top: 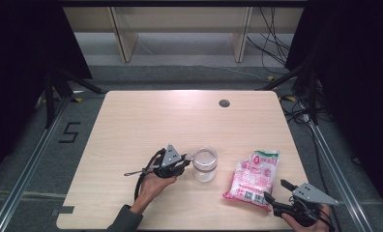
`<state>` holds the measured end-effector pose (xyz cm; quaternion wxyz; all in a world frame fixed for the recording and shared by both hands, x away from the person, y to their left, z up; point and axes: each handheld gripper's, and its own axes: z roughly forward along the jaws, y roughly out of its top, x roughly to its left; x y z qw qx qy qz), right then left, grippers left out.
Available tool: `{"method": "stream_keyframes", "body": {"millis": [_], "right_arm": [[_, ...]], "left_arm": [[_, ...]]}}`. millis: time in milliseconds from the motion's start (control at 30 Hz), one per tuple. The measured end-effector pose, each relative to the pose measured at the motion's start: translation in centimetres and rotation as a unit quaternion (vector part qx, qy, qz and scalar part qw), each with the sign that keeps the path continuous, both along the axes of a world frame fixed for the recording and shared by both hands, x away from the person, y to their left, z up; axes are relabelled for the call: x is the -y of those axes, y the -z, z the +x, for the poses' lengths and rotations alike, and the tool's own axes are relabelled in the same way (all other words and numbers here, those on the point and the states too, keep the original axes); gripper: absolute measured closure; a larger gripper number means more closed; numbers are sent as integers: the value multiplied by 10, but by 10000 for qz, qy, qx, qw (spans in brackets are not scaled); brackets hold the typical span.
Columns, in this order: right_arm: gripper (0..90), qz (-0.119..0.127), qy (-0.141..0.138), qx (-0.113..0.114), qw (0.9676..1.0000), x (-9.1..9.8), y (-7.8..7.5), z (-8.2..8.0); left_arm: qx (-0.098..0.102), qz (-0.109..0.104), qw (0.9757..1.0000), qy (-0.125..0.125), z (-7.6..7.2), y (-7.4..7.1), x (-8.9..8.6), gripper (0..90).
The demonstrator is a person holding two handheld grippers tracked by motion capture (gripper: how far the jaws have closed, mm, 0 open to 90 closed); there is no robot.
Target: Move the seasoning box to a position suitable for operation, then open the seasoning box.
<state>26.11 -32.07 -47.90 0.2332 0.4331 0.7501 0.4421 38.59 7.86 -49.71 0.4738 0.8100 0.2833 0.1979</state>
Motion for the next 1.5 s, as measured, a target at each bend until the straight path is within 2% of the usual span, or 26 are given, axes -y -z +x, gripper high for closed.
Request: {"method": "stream_keyframes", "body": {"millis": [67,133,167,200,233,300,333,433,467,533,600,633,667,700,800,867,900,967,1000,1033,1067,1100,1133,1200,1333,1500], "right_arm": [[246,37,63,-65,10000,-1,0,-2],[246,-3,-7,-2,10000,1,0,0],[246,31,-6,-27,10000,0,0,0],[246,44,51,-53,10000,-1,0,-1],[246,19,48,-52,10000,0,0,-1],[246,2,61,-32,10000,0,0,-1],[246,3,75,-53,10000,1,0,-1],[246,-48,50,-40,10000,1,0,0],[246,-42,32,30,10000,1,0,0],[246,-40,-27,-12,10000,0,0,1],[246,-39,-19,-11,10000,0,0,0],[246,21,77,-88,9999,-1,0,-2],[246,5,26,-35,10000,0,0,-1],[246,63,92,-117,9999,-1,0,-2],[246,36,84,-111,9999,-1,0,-1],[246,-63,35,18,10000,1,0,0],[246,-25,59,-27,10000,0,0,0],[246,0,67,-91,9999,-1,1,-1],[246,56,100,-139,9998,-2,0,-2],[246,-12,70,-45,10000,-2,0,-1],[246,-1,55,-46,10000,-2,0,-1],[246,7,37,-60,10000,-3,0,0],[246,-139,-33,80,9999,-1,0,1],[246,-125,-34,77,9999,-2,-1,1],[246,-94,-37,32,9999,-3,0,0],[246,-135,-56,103,9998,-2,0,1]], "left_arm": [[-26,-4,10000,8,-1,0,0,759],[-91,-44,9999,-14,-3,0,-2,756],[-62,46,10000,27,-3,-1,-4,754],[-106,24,9999,-4,-5,-1,-6,744],[-83,12,10000,49,-5,-2,-9,709],[-109,-14,9999,-48,-7,-2,-13,654],[-98,76,9999,-4,-7,-3,-16,631],[-314,-177,9993,-78,-11,-4,-23,511],[-321,-223,9992,-42,-13,-6,-26,507],[-367,-295,9989,-46,-16,-9,-30,460],[-506,-460,9977,-38,-19,-14,-33,408],[-510,-510,9974,-30,-20,-17,-34,389],[-510,-510,9974,-30,-20,-17,-34,380],[-394,-511,9979,-31,-21,-22,-35,375],[-339,-611,9975,-51,-23,-28,-36,378],[-247,-629,9977,-55,-25,-32,-36,409],[-181,-671,9976,-73,-27,-33,-35,446],[98,-531,9985,-27,-29,-36,-35,623],[163,-510,9986,-25,-31,-38,-33,670],[276,-452,9986,62,-31,-40,-32,739],[243,-492,9985,29,-32,-41,-31,777],[314,-462,9984,132,-30,-43,-31,819],[306,-549,9980,119,-29,-44,-28,843],[366,-518,9979,139,-26,-45,-24,873],[269,-663,9973,177,-20,-46,-17,890],[272,-649,9973,196,-13,-48,-10,891]]}}
